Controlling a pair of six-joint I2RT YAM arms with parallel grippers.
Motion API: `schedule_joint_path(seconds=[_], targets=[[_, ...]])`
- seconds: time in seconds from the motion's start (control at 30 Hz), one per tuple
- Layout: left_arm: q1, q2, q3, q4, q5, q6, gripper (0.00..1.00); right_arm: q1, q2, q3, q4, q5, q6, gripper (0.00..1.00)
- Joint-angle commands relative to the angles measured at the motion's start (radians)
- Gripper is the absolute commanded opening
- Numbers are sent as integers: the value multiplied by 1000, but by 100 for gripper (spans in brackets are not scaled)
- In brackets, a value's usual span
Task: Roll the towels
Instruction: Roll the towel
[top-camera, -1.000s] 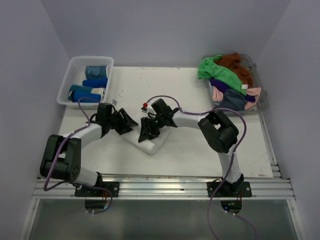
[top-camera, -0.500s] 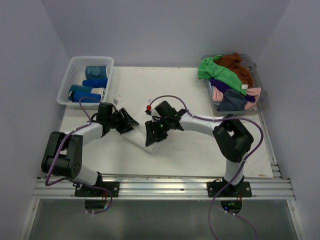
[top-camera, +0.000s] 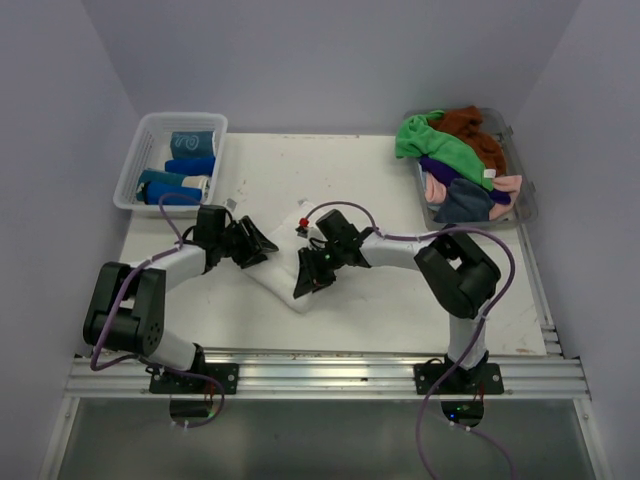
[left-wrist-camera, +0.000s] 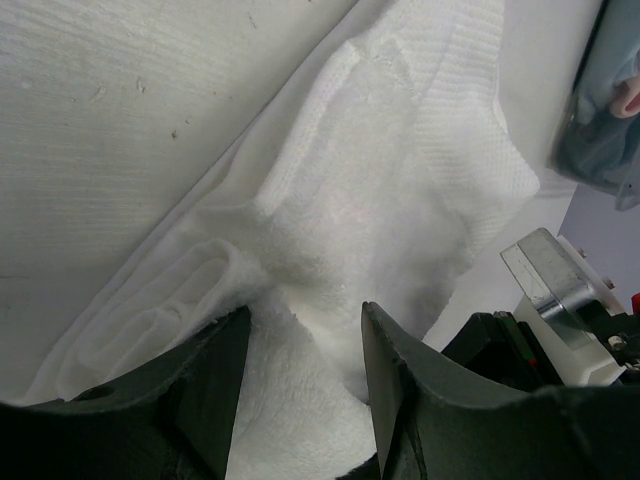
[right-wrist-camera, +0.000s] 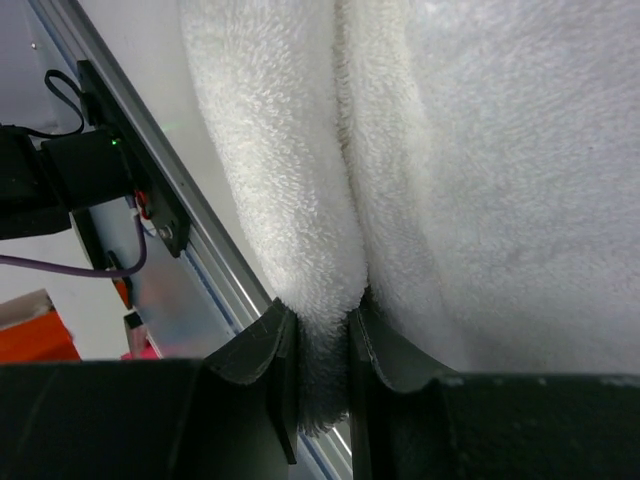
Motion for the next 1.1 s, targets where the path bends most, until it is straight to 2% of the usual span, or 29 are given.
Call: schedule_joint_path(seconds=[0.0,0.07,0.17,0.3,0.4,0.53,0.63,0.83,1.07], targets=[[-1,50,-2,-60,-87,59,54,10,40,-46,-35,1,20,7],[-1,57,2,-63,-84,61,53,10,38,-40,-107,115,-22,9],[-3,71,12,-75,-73,69,53,10,-6,-57,-131,188,-42,20],[-3,80,27,-109,-48,76,52,13,-126,-66,-179,321,-74,52],[-1,66,27,-123,-42,81,52,19,-237,-57,-225,439,-94,63],[-3,60,26,-134,-41,89,52,71,-368,-30,-274,595,-120,65],[-3,63,25,-137,-44,90,52,156,-385,16,-282,725,-164,63],[-3,60,22,-143,-50,87,52,335,-267,174,-340,829,-315,59],[-1,51,18,-147,-59,84,52,364,-149,240,-317,903,-381,59]])
